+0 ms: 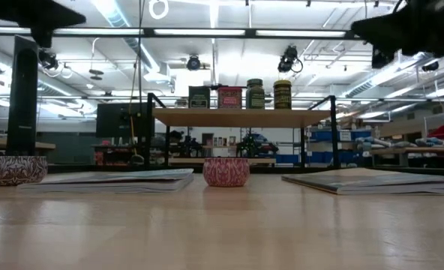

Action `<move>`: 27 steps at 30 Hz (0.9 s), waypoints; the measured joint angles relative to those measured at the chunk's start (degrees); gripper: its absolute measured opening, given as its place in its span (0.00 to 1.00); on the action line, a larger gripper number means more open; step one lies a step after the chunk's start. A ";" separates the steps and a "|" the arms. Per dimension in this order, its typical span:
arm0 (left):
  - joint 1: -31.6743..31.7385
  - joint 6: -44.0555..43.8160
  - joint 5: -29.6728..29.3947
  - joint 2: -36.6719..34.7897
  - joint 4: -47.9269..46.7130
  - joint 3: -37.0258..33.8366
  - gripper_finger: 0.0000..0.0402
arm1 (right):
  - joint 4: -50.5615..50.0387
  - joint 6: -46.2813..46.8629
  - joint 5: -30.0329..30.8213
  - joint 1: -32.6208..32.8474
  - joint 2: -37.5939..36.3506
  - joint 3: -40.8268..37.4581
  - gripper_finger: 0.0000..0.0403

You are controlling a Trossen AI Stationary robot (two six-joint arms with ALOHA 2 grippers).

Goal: Shelf spices
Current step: Return to Home Position

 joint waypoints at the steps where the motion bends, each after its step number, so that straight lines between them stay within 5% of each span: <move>1: 0.00 -1.99 -2.21 0.11 1.11 -0.78 0.00 | 0.12 1.61 -1.40 -0.17 -0.03 -0.77 0.00; 16: -0.15 -8.07 0.95 1.30 33.11 -30.19 0.00 | 0.16 5.29 -12.39 -8.35 0.38 -6.07 0.00; 27: -2.42 -0.85 -5.20 3.13 30.07 -30.30 0.00 | -5.05 5.29 -13.72 -18.40 0.34 -6.12 0.00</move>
